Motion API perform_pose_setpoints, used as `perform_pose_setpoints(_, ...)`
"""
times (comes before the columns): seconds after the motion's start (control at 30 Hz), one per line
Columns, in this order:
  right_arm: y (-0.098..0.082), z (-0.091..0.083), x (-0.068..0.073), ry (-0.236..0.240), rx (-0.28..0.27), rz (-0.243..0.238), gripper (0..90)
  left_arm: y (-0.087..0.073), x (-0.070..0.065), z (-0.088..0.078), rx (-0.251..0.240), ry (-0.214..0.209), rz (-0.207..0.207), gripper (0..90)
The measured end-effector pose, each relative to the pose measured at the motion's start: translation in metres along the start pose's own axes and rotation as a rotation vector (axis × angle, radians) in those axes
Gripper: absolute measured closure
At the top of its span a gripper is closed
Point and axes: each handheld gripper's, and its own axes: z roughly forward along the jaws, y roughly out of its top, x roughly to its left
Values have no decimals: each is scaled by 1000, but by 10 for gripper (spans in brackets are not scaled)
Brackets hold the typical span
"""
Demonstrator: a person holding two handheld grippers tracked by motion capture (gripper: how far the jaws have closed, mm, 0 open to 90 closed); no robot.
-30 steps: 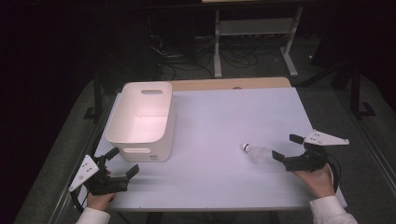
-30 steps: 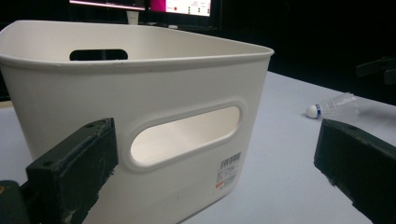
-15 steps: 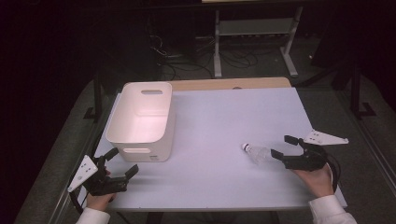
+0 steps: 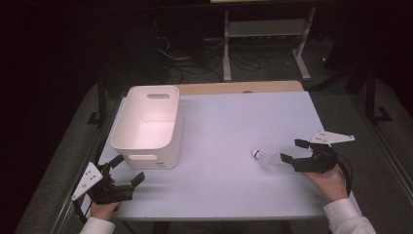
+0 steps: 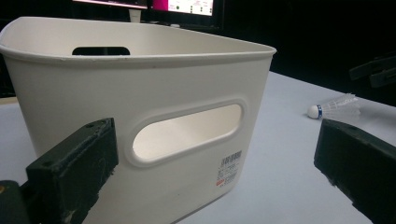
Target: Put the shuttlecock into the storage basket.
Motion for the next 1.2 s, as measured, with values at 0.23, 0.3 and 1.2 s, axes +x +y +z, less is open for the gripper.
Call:
perform_pose_setpoints(0.23,6,6,-2,-1,40,5,236,0,-1,0,-11,-5,-8,0)
perform_pose_setpoints(0.3,7,7,-3,8,53,-2,282,0,-1,0,-11,-4,-9,0)
perform_pose_setpoints(1.2,15,19,-6,-19,136,-10,750,0,-1,0,-15,-5,-15,0)
